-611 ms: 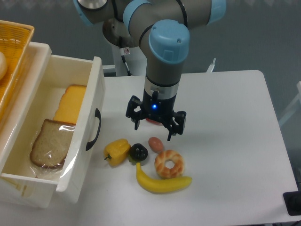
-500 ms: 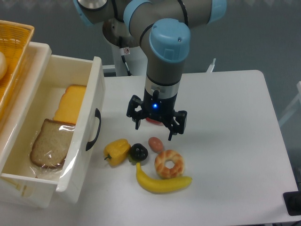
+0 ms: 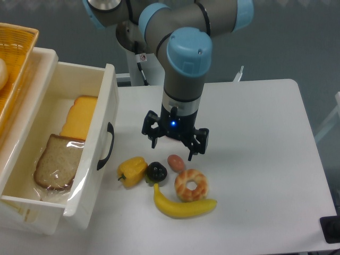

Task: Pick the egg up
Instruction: 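Move the open gripper down toward the small brown egg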

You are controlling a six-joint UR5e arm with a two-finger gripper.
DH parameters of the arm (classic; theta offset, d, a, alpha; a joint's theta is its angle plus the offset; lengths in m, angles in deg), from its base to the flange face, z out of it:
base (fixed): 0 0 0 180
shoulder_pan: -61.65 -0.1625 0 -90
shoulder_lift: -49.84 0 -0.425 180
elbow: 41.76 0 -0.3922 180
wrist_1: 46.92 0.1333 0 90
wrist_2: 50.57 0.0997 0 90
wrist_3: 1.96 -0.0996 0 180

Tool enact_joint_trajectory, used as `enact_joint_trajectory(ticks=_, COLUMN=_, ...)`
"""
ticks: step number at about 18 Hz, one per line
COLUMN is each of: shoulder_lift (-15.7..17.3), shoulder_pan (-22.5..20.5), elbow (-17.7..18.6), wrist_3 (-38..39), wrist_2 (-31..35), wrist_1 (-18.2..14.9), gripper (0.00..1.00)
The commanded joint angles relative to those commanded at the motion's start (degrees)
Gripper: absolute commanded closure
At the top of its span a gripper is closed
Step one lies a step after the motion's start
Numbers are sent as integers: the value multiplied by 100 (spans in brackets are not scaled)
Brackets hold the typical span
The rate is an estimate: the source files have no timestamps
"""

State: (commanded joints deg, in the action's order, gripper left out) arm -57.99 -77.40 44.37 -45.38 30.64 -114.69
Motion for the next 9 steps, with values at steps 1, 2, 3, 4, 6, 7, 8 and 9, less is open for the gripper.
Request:
enact_joint_trajectory(ticks=1, shoulder_lift=-70, shoulder_pan=9, elbow=44, wrist_3=0, wrist_2=70, wrist_1=44, gripper=0)
enact_joint_trajectory(ticks=2, shoulder_lift=-88, shoulder_pan=70, elbow=122, wrist_3=0, wrist_2=114, wrist_1=123, gripper=0)
enact_joint_trajectory(ticks=3, shoulder_lift=-132, shoulder_pan=114, elbow=202, wrist_3=0, wrist_2=167, wrist_1=245, gripper=0)
enact_joint_trajectory(ticks=4, shoulder_lift=-193, shoulder_pan=132, elbow=255, wrist_3=0, wrist_2=237, wrist_1=360, gripper=0)
enact_joint_trajectory(ticks=6, shoulder_lift=-246, shoulder_pan=184, elbow=281, wrist_3=0, wrist_2=299, wrist_1=422, gripper=0)
enact_joint_trajectory(ticks=7, shoulder_lift=-308, shoulder_pan=211, elbow=281, wrist_3=0, wrist_2=299, wrist_1=422, gripper=0)
enact_joint_trajectory(ticks=8, shoulder_lift=-360, shoulder_pan=211, elbow=290, wrist_3=0, wrist_2=299, wrist_1=431, gripper=0)
enact_joint_trajectory(ticks=9, shoulder_lift=-413, shoulder_pan=211, elbow=308, wrist_3=9, wrist_2=299, wrist_1=431, gripper=0)
